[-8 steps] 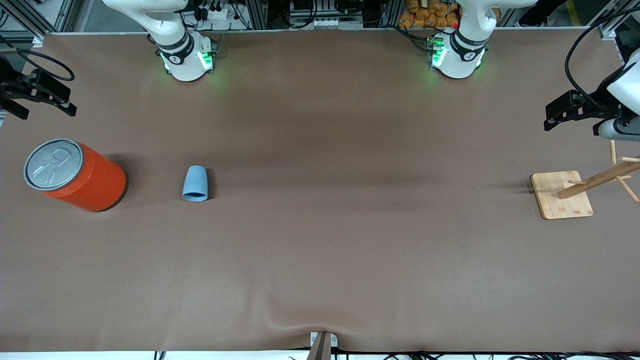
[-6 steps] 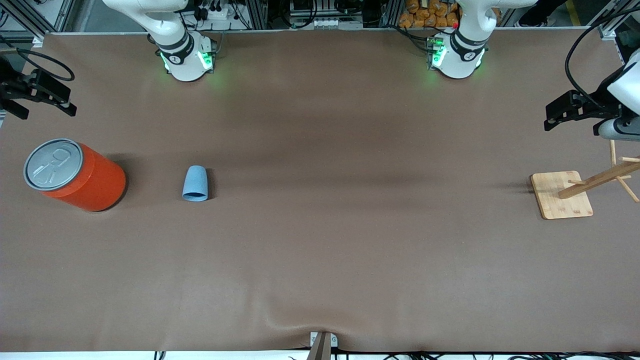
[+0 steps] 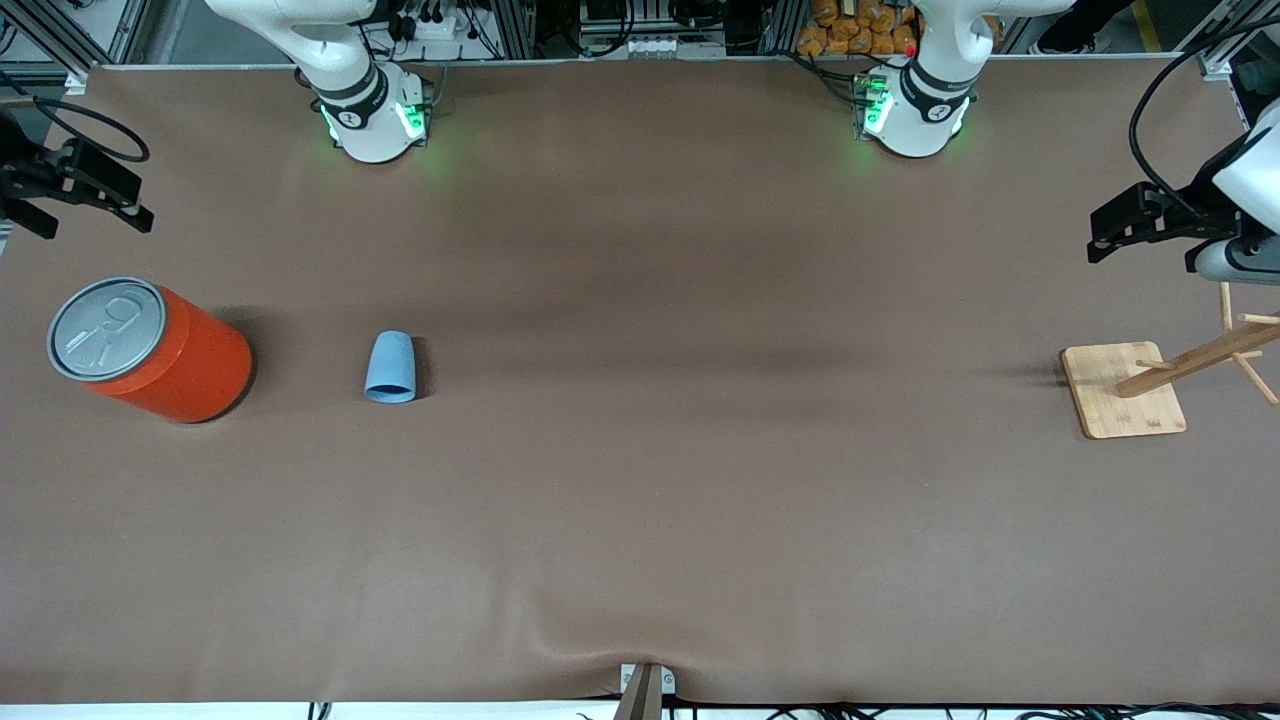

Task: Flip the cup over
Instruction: 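Move the right gripper toward the light blue cup, then lower the right gripper over the blue cup and close on it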

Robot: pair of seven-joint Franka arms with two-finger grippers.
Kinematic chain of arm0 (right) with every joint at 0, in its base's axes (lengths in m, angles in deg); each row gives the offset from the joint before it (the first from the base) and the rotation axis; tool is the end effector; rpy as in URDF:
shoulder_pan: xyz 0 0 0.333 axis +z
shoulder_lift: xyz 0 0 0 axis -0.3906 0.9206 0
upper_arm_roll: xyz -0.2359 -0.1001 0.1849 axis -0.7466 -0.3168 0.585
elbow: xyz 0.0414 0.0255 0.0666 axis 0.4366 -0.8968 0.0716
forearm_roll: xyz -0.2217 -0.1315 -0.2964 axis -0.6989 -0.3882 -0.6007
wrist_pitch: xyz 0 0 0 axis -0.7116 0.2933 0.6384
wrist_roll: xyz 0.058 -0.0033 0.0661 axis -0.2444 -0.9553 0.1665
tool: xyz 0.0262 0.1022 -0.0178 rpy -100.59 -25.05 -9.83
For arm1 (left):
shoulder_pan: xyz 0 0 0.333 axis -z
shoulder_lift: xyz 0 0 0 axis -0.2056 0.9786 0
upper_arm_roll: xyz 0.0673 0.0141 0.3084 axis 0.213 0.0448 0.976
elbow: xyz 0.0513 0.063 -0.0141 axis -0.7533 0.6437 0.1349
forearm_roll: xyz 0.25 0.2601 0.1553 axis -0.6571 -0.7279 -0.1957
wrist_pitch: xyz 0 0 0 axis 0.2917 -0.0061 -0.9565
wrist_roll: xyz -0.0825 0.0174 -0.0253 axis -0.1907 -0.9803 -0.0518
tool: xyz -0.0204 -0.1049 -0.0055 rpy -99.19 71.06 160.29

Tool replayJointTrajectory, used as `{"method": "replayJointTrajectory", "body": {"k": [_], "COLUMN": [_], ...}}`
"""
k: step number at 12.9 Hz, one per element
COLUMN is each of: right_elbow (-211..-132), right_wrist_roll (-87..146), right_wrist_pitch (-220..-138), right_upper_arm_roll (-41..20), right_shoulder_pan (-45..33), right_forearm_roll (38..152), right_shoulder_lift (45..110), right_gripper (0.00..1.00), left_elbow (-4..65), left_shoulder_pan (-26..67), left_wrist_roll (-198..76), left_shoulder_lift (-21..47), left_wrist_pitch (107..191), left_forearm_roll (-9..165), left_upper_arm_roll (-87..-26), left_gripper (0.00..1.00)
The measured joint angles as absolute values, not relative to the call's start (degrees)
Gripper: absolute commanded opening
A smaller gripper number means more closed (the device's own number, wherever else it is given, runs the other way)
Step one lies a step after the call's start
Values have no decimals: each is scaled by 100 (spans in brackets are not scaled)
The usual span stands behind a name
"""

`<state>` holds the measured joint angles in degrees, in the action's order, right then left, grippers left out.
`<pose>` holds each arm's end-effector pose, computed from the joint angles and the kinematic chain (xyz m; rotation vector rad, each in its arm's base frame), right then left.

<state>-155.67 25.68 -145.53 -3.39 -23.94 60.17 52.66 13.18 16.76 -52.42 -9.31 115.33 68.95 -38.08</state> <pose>0.5298 0.0113 0.6853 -3.1065 -0.0674 -0.0152 0.5589 -0.0450 0.6491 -3.1279 0.1858 0.0457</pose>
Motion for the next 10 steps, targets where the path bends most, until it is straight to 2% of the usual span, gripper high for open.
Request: {"method": "replayJointTrajectory", "body": {"k": [2, 7, 10], "right_elbow": [-15580, -15695, -16511], "right_wrist_roll": [2568, 2603, 2606], "right_wrist_pitch": [-14530, -14455, -15008], "right_upper_arm_roll": [-342, -324, -267], "right_shoulder_pan": [-2394, -2393, -2329], "right_forearm_roll": [6017, 6123, 6505], "right_shoulder_lift": [5371, 6201, 6294], "right_gripper": [100, 100, 100], "left_elbow": [1318, 1320, 1320], "left_shoulder_pan": [1668, 1674, 1671], "left_wrist_roll": [-5242, -5242, -5242], "left_shoulder_lift": [-931, -930, -930], "left_wrist_pitch": [11533, 11534, 11536], "left_forearm_roll": [6895, 6895, 6895], "left_upper_arm_roll": [-3807, -3813, -3811], "left_gripper": [100, 100, 100]}}
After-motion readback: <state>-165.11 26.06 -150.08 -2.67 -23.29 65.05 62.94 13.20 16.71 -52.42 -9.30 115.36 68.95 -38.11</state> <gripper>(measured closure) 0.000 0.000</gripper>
